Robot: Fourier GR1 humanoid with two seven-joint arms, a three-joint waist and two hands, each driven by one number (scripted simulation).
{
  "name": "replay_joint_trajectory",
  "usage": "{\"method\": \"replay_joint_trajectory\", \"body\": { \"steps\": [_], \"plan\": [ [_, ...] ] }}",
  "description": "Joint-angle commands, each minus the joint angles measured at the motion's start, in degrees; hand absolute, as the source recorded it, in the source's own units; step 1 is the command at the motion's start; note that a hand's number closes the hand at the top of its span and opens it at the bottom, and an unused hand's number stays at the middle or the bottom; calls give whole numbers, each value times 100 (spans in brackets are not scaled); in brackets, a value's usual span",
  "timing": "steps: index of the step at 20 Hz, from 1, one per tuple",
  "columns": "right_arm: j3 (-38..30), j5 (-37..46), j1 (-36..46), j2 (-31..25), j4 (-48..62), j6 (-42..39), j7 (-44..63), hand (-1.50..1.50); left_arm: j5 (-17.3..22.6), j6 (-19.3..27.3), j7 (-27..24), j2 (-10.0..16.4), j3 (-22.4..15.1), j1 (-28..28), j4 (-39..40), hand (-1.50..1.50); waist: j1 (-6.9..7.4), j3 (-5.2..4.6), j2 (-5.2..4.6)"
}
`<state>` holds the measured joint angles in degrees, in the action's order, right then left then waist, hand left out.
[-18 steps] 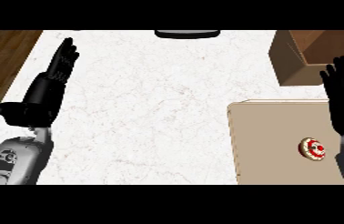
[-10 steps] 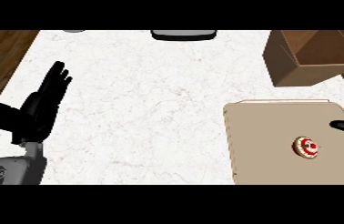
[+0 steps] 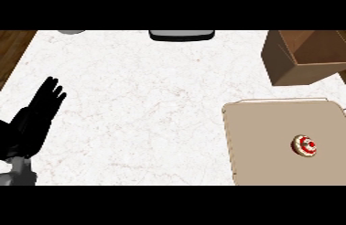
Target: Pick the cupcake from the tray and place it in the cardboard box
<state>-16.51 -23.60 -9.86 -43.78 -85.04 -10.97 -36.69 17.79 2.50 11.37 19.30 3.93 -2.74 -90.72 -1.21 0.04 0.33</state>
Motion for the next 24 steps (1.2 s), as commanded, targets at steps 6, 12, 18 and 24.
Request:
{"method": "replay_joint_trajectory", "body": {
  "steps": [6,12,18,24],
  "plan": [
    [262,2225,-887,-1616,-757,374,1037,-150,23,-100,-84,35,75,157,-106,0,59,-27,-35],
    [557,2779,-1221,-2146,-1892,62,2700,-150,85,-111,227,97,82,319,-490,0,68,-20,-13],
    [1262,2690,-668,-2165,-2741,-580,4609,-150,45,-267,-3,-93,22,279,-99,0,154,-18,-49],
    [1343,2883,18,-1636,-1915,-1224,4735,-150,63,-412,94,-47,263,43,75,0,123,-6,-37]
  ]
}}
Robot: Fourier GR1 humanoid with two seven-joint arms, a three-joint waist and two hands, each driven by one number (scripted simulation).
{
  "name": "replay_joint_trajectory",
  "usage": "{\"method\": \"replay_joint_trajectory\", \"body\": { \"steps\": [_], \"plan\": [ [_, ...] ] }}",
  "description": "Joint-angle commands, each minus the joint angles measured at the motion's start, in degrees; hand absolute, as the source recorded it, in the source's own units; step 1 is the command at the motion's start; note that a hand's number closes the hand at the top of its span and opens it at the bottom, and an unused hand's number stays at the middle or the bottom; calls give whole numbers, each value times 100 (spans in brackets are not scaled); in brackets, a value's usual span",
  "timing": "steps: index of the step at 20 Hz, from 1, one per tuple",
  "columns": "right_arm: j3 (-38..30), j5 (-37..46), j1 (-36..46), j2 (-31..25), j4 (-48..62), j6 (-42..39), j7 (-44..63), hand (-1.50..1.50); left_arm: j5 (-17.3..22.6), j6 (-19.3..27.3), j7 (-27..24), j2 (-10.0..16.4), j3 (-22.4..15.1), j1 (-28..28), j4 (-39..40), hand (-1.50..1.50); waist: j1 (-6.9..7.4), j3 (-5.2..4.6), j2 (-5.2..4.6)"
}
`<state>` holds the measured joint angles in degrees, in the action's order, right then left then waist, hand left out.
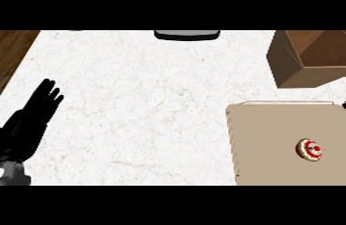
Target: Pick the cupcake from the tray and place it in the cardboard box
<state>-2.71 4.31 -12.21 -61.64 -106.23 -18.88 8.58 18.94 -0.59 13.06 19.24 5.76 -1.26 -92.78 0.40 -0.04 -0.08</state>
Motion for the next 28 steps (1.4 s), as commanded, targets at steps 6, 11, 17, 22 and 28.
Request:
{"method": "replay_joint_trajectory", "body": {
  "steps": [6,11,17,22,28],
  "plan": [
    [124,780,248,698,65,-737,429,-150,-318,10,-119,-171,133,-226,317,0,-50,3,8],
    [-2,1199,264,1158,151,-983,316,-150,-326,-140,-79,-200,237,-360,418,0,-63,3,8],
    [36,1861,477,1722,557,-857,-270,-150,-396,-168,-21,-391,214,-35,9,0,-50,4,10],
    [-343,2010,502,1725,297,-1261,-303,-150,-180,-345,373,-307,425,252,-493,0,-50,4,17],
    [-58,2721,1051,2089,903,-1354,-238,-150,-463,-460,-40,-319,506,-333,507,0,-42,4,2]
  ]
}}
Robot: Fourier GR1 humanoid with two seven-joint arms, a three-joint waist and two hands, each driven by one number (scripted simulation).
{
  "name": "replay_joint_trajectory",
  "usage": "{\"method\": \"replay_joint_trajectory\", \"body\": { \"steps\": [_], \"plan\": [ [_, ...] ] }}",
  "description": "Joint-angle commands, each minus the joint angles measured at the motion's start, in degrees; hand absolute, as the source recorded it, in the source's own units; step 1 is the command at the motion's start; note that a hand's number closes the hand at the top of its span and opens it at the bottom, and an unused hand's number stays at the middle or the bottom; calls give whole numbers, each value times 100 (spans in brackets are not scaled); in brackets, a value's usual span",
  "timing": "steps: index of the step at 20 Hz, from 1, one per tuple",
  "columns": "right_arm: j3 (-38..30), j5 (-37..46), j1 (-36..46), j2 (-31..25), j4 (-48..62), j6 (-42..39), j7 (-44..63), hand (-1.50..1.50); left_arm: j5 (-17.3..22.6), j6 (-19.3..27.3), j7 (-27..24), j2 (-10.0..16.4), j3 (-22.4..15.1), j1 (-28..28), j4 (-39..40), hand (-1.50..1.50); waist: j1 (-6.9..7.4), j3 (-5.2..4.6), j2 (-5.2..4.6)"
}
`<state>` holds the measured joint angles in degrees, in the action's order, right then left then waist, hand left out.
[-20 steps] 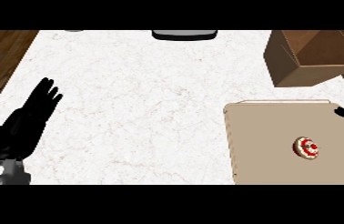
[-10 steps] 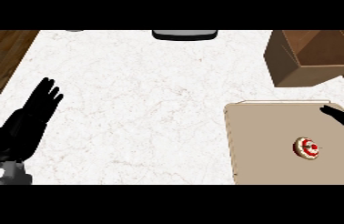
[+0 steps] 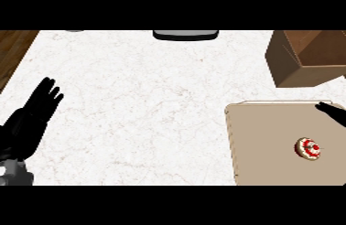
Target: Pick the cupcake from the tray and place it in the cardboard box
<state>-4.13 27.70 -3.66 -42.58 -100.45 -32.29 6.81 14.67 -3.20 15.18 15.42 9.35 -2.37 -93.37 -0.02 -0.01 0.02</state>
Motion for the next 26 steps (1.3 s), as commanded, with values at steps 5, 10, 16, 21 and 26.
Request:
{"method": "replay_joint_trajectory", "body": {
  "steps": [5,10,16,21,26],
  "plan": [
    [133,648,-6,523,-79,-250,253,-150,-202,338,540,-286,-171,-56,-694,0,0,2,5],
    [71,1094,219,639,428,-241,-74,-150,-166,-228,-286,-304,67,315,16,0,10,1,-3],
    [-32,1370,136,965,-24,-606,248,-150,-217,-127,-13,-291,206,62,-40,0,-4,0,1],
    [-43,1605,237,1088,279,-650,1,-150,-128,-467,-115,-160,387,171,17,0,0,0,0],
    [360,2252,241,1422,809,-131,-120,-150,-195,-167,394,-339,177,-45,-443,0,8,2,-1]
  ]
}}
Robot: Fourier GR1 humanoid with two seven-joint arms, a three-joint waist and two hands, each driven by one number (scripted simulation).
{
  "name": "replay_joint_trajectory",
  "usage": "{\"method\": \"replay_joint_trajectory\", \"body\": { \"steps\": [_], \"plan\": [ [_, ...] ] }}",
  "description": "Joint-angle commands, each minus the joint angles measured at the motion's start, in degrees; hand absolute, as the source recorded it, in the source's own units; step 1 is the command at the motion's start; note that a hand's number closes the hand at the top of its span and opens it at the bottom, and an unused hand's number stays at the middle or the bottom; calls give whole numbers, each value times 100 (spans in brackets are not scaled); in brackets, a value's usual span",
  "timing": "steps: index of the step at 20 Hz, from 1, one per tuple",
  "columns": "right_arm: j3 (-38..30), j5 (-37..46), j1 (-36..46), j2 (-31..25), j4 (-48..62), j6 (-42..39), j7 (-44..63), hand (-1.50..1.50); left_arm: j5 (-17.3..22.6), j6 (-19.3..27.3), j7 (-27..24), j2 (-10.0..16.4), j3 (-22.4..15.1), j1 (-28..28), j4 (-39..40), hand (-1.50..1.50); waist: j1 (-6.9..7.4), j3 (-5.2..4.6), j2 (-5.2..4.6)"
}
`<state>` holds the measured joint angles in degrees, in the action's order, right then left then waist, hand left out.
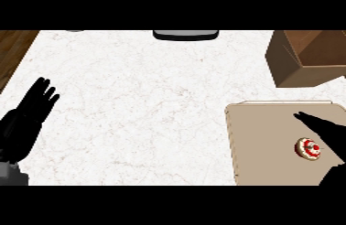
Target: Pick the cupcake from the tray and place it in the cardboard box
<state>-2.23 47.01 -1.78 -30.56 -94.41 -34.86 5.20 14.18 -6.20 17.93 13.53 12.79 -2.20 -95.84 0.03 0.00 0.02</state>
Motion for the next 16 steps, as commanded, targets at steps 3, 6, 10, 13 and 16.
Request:
{"method": "replay_joint_trajectory", "body": {
  "steps": [3,6,10,13,16],
  "plan": [
    [16,370,438,169,414,-110,-44,-150,-227,126,48,-146,-105,-125,-16,0,6,0,-2],
    [86,610,220,217,764,233,-335,-150,-349,-10,-235,-174,-171,-185,313,0,-2,1,-4],
    [-295,567,73,61,802,264,-761,-150,-427,-9,-492,-339,-163,2,406,0,-7,0,-2],
    [-253,663,67,215,529,80,-574,-150,-357,90,141,-288,-183,66,-252,0,-2,1,2],
    [-120,875,418,466,933,544,-605,150,-100,-63,180,-61,148,-56,-96,0,12,1,-1]
  ]
}}
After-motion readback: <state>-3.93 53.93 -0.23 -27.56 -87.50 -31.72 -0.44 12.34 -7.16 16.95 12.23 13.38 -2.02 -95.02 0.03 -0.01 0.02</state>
